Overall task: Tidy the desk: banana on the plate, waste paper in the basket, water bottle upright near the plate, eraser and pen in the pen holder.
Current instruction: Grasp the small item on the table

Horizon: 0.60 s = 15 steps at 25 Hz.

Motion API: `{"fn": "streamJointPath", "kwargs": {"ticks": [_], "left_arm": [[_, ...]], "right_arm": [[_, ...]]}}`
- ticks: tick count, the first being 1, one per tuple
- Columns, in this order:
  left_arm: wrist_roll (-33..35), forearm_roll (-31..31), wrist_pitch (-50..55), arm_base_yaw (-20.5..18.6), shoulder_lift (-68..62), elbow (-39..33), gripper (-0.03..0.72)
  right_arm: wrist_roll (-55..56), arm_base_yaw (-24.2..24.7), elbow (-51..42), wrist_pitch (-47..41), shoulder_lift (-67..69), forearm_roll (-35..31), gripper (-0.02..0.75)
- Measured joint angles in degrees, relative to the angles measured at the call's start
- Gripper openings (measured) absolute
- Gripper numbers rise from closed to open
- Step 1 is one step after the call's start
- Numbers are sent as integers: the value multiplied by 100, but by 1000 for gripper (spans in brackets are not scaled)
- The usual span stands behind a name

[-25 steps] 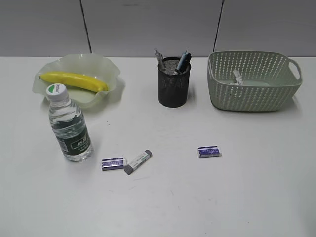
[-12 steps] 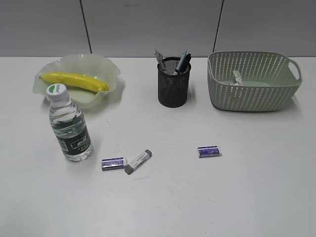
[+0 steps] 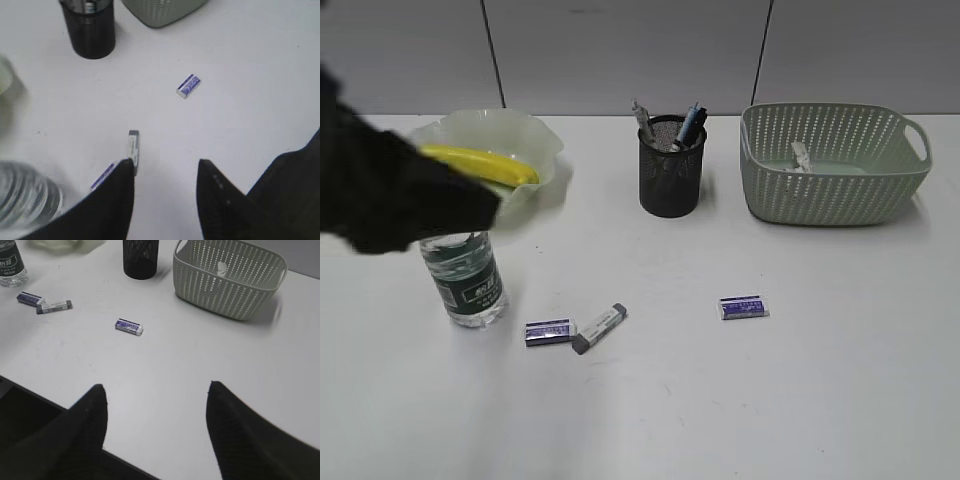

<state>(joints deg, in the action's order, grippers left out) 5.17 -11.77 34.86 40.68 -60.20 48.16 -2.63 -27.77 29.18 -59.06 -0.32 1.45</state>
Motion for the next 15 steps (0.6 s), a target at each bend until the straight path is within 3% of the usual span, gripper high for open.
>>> {"fn": "streamJointPath", "kwargs": {"ticks": [10, 15], "left_arm": [[1615, -116, 133, 730, -3907, 2855, 326], [1805, 141, 439, 896, -5450, 4303, 409]], "right_arm": [[-6, 0, 0, 0, -6, 3, 494], [-6, 0, 0, 0, -6, 3, 494]]}}
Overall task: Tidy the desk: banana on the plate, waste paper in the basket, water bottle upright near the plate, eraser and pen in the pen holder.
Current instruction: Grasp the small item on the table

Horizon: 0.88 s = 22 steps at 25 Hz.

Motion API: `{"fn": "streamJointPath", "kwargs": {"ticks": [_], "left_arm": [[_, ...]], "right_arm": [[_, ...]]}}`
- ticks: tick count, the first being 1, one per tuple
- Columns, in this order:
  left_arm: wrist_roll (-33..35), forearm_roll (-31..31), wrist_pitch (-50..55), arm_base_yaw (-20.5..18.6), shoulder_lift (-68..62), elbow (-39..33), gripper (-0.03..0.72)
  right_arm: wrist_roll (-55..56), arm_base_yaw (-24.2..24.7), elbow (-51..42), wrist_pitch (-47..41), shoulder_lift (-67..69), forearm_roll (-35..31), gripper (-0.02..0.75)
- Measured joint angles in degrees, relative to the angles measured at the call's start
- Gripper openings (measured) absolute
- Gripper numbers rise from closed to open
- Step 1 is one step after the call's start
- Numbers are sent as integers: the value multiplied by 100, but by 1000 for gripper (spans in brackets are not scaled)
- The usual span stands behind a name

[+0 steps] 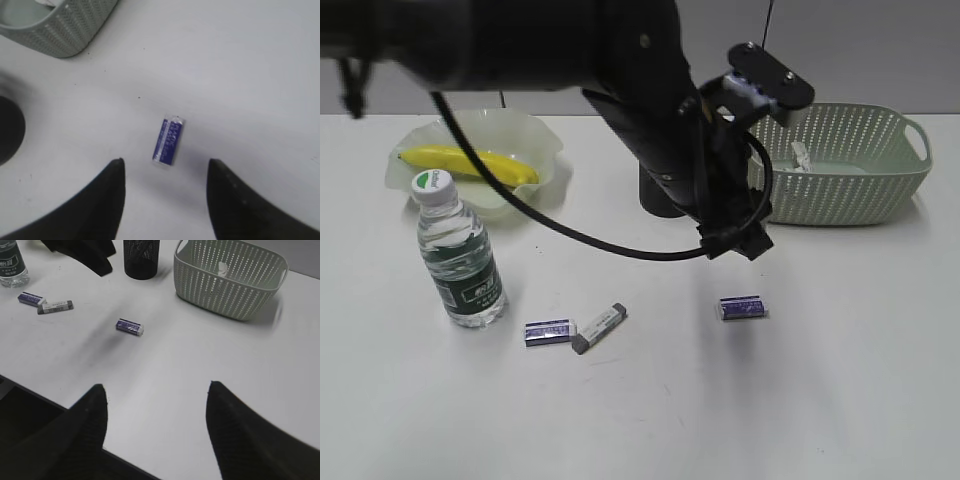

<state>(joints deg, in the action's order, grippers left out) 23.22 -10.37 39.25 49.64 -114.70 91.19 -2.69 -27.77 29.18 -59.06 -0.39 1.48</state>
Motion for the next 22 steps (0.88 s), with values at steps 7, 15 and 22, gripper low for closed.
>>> {"fn": "streamJointPath", "kwargs": {"ticks": [7, 15, 22], "left_arm": [[480, 196, 325, 43, -1340, 1100, 499], [607, 213, 155, 43, -1920, 1145, 503], [609, 208, -10, 43, -2114, 1162, 367]], "right_arm": [[0, 0, 0, 0, 0, 0, 494], [0, 0, 0, 0, 0, 0, 494], [0, 0, 0, 0, 0, 0, 494]]}}
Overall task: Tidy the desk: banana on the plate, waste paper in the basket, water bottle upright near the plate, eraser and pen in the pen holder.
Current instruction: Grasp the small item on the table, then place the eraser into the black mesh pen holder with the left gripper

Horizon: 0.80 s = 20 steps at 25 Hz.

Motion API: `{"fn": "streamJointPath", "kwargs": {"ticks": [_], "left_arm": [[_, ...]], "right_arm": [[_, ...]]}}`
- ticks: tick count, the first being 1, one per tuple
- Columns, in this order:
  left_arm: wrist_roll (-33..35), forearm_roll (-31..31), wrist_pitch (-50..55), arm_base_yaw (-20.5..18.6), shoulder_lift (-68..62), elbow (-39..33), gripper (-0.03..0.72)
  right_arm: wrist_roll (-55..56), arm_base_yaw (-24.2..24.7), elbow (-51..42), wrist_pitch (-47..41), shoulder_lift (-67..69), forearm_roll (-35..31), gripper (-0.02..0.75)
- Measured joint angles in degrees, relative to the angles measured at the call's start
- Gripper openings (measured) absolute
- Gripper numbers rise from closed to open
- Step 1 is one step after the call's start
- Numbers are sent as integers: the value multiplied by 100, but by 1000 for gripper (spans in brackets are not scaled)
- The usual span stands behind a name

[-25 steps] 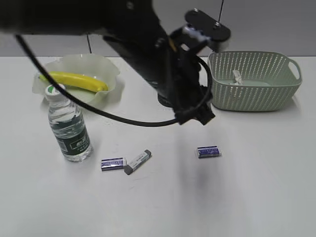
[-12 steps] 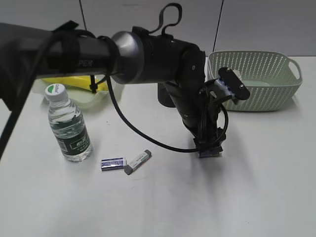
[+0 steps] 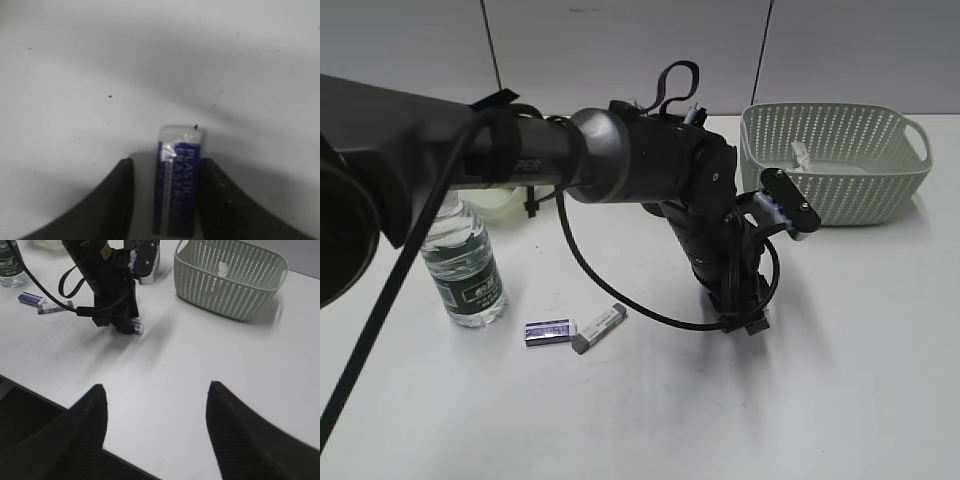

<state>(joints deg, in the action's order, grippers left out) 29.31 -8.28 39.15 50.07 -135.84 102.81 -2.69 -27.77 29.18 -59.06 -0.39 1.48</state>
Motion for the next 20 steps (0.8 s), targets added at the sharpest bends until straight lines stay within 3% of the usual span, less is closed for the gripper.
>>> {"fn": "streamJointPath", "kwargs": {"ticks": [3, 14, 20], "left_arm": [[0, -16, 0, 17, 0, 0, 176], [-175, 17, 563, -51, 1319, 112, 172], [-258, 268, -248, -703, 1881, 125, 172]], "right_arm": [[0, 0, 0, 0, 0, 0, 494], [0, 0, 0, 0, 0, 0, 494], [0, 0, 0, 0, 0, 0, 494]]}}
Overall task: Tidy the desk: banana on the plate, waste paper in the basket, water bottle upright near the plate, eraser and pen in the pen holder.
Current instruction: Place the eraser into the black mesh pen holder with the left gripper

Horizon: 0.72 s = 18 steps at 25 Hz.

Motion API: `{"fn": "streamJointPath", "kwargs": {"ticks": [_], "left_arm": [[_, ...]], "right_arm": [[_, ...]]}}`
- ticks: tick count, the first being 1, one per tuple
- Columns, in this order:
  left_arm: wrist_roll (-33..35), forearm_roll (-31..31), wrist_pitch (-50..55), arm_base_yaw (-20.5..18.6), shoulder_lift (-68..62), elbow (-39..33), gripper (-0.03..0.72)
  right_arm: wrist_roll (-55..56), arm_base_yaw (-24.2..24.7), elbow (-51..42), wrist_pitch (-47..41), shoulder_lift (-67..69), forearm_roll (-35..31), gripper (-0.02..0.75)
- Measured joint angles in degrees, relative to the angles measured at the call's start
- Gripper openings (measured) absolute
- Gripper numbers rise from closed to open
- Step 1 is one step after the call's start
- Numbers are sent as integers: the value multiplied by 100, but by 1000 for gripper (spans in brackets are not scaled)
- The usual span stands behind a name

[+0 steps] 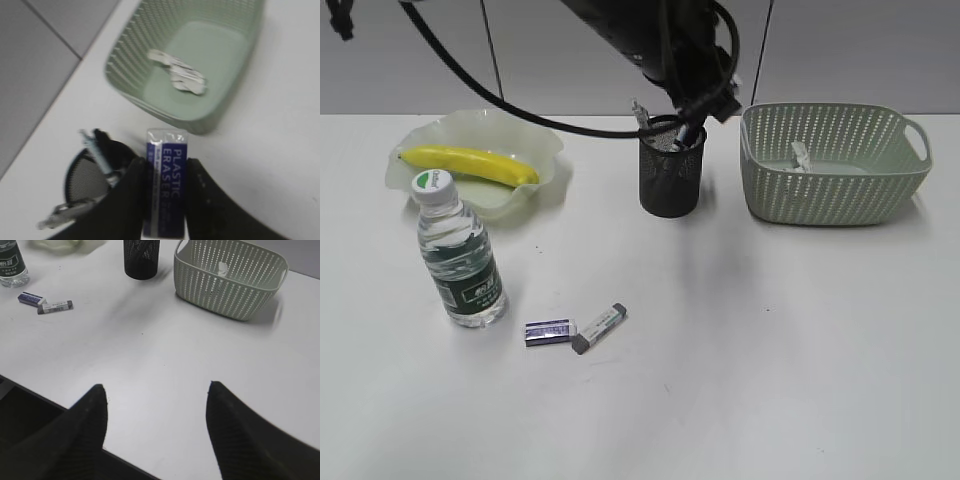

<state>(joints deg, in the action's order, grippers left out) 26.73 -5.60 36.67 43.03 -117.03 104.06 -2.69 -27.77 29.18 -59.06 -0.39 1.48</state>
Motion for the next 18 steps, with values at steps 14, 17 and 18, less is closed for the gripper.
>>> {"fn": "streamJointPath", "kwargs": {"ticks": [14, 17, 18], "left_arm": [[-145, -2841, -2567, -1041, -1097, -5, 172], [-145, -2911, -2561, -1030, -1325, -10, 172], [-145, -2918, -2561, -1025, -1377, -10, 172]], "right_arm": [[0, 0, 0, 0, 0, 0, 494], [0, 0, 0, 0, 0, 0, 494], [0, 0, 0, 0, 0, 0, 494]]}}
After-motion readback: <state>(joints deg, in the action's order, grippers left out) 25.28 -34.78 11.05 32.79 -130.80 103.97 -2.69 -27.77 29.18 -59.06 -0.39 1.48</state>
